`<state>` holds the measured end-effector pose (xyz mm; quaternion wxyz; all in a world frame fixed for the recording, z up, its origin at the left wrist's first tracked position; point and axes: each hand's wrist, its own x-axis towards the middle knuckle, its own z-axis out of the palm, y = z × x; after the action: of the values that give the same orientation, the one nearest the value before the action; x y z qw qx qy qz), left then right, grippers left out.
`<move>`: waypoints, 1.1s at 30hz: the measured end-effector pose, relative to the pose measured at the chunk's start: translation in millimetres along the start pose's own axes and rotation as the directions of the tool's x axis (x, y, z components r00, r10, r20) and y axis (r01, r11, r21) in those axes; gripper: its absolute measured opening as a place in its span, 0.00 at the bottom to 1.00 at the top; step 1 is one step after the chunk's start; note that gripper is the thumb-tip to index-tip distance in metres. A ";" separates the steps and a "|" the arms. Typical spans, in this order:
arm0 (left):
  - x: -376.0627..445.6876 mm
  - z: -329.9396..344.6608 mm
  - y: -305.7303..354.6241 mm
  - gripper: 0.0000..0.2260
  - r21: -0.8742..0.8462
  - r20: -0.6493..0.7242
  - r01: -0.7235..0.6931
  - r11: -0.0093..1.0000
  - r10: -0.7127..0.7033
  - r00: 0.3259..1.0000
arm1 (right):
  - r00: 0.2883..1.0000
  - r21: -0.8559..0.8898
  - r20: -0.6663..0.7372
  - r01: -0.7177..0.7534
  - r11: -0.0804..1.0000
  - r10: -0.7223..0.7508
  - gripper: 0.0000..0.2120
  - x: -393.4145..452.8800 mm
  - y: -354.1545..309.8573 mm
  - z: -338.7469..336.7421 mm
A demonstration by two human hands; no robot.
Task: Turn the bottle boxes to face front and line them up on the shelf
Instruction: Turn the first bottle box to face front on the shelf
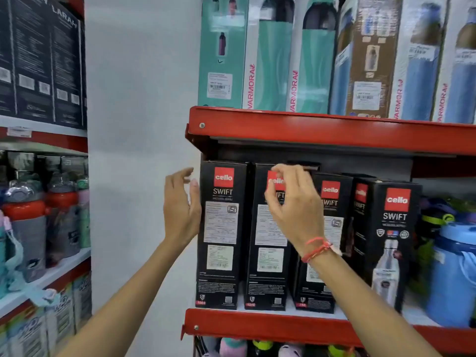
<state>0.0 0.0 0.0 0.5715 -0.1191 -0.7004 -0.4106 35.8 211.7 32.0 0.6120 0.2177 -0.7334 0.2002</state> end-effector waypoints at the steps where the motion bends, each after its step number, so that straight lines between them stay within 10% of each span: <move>1: -2.9 0.7 -7.9 0.17 -0.054 0.051 0.095 0.994 -0.092 0.994 | 0.999 0.056 0.031 -0.037 0.998 0.036 0.10 -6.6 -4.4 8.4; 8: -26.8 10.4 -52.6 0.36 -0.203 0.535 0.498 0.843 -0.331 0.777 | 0.892 0.072 0.354 -0.325 0.943 0.281 0.27 -66.6 -39.8 56.4; 13: -31.4 5.3 -52.7 0.22 -0.208 0.755 0.599 0.773 -0.263 0.601 | 0.755 -0.106 0.502 -0.431 0.896 0.423 0.50 -86.4 -76.8 74.2; 25: -16.3 -29.9 -37.4 0.39 -0.280 0.638 0.599 0.751 -0.320 0.700 | 0.774 -0.067 0.485 -0.430 0.900 0.406 0.62 -60.4 -97.0 59.1; 33: -20.1 -71.7 -17.0 0.35 -0.350 0.605 0.514 0.783 -0.229 0.762 | 0.680 0.267 0.681 -0.577 0.772 0.272 0.65 -61.1 -79.1 30.2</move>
<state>46.0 -55.7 -24.9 0.2069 -0.2239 -0.7094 -0.6355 65.5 134.1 -31.2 0.2071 0.2264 -0.8497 0.4288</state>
